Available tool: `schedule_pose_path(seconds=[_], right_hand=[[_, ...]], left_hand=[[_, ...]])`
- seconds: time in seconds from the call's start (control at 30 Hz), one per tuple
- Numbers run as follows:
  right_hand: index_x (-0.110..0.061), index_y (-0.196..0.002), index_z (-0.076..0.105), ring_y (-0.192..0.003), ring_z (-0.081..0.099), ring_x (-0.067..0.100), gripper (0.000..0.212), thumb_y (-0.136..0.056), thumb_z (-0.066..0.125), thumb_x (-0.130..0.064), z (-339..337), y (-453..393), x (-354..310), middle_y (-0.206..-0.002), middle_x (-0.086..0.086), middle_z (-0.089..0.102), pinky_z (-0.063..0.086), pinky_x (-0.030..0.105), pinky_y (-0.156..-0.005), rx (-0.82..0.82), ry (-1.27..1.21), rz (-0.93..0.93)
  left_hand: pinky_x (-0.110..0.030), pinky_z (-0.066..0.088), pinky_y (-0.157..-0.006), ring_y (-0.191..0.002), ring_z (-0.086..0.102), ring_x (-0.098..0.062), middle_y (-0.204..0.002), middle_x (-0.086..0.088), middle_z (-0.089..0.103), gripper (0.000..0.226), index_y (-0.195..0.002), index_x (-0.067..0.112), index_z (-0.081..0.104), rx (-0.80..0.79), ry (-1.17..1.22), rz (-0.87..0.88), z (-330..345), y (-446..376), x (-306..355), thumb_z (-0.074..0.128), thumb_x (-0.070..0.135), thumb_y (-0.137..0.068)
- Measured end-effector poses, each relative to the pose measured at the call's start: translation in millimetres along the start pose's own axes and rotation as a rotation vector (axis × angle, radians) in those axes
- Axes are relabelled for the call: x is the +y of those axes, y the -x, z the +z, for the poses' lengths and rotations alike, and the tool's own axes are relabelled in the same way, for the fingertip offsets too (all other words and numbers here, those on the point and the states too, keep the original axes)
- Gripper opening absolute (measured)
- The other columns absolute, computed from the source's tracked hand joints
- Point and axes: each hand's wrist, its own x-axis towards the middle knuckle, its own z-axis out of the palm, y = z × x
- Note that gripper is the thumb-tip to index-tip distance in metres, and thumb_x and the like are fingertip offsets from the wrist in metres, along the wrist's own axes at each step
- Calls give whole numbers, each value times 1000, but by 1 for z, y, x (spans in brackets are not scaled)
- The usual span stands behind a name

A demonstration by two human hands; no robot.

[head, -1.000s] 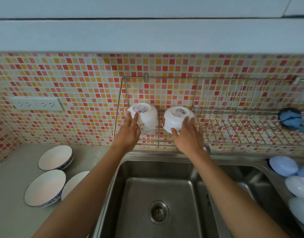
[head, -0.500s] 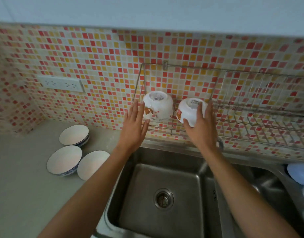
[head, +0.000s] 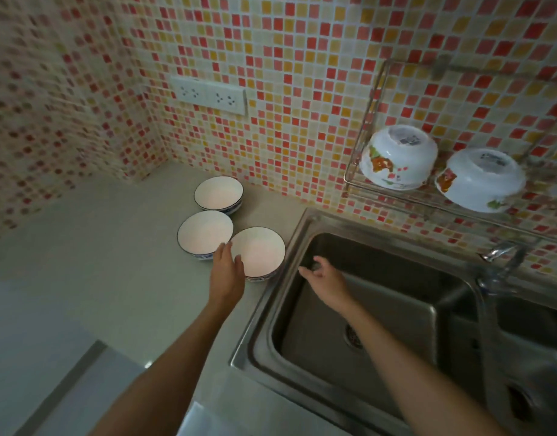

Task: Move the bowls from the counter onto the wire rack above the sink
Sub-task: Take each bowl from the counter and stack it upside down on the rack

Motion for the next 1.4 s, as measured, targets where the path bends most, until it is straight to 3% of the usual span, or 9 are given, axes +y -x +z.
schedule_pose_path(seconds=[0.2,0.33,0.43,0.53,0.73,0.93,1.07,1.23,1.4], right_hand=[[-19,-147,30,-59,55,16,66,-93,53,-49,66,-41,-13,-90,10,62,46,23,-49,-49,-192,241],[-15,-136,37,-48,56,18,57,-93,51,-49,91,-56,-19,-79,12,68,43,21,-44,-16,-223,288],[-8,-128,38,-46,57,20,41,-95,50,-29,102,-60,-23,-78,16,68,44,21,-40,9,-270,289],[-3,-127,38,-48,60,21,36,-92,43,-13,106,-61,-28,-86,21,68,46,20,-36,89,-285,267],[-4,-123,41,-56,63,24,30,-93,42,-9,102,-36,-21,-96,15,63,53,24,-44,116,-309,228],[-11,-120,43,-54,60,21,27,-93,44,-13,75,5,-11,-78,13,66,48,24,-44,149,-389,168],[-20,-120,46,-87,63,24,29,-92,53,-25,44,29,9,-112,3,60,51,28,-53,287,-333,145],[-27,-134,37,-117,49,34,40,-96,44,-19,2,54,38,-133,6,41,60,44,-65,115,-624,307],[-27,-135,35,-100,55,33,49,-90,42,-10,-33,79,62,-131,11,43,60,48,-70,66,-751,303]], left_hand=[[-38,37,-94,-119,46,-39,-129,-23,51,36,-130,0,44,-106,43,-140,9,-4,-28,44,13,-96],[-37,37,-94,-119,47,-40,-128,-26,52,37,-127,-4,46,-164,61,-146,12,-14,-41,44,17,-97],[-40,40,-90,-111,52,-43,-118,-28,58,35,-117,-5,52,-195,79,-192,13,-22,-50,42,23,-98],[-39,41,-90,-112,54,-42,-119,-26,60,36,-119,-4,52,-226,93,-174,11,-26,-49,41,24,-98],[-42,43,-100,-120,51,-36,-136,-13,53,43,-139,12,39,-200,219,-158,4,-31,-39,36,29,-99],[-56,54,-82,-107,57,-39,-124,-16,54,37,-131,8,41,-252,281,-148,10,-20,-20,33,26,-100],[-55,55,-79,-99,57,-36,-114,-15,55,35,-122,5,45,-284,283,-112,17,7,2,30,29,-101],[-46,53,-85,-99,57,-31,-115,-16,59,38,-124,7,48,-399,208,38,32,35,29,29,31,-101],[-43,56,-83,-106,58,-28,-122,-11,57,43,-134,11,42,-521,261,97,56,62,58,29,36,-101]])
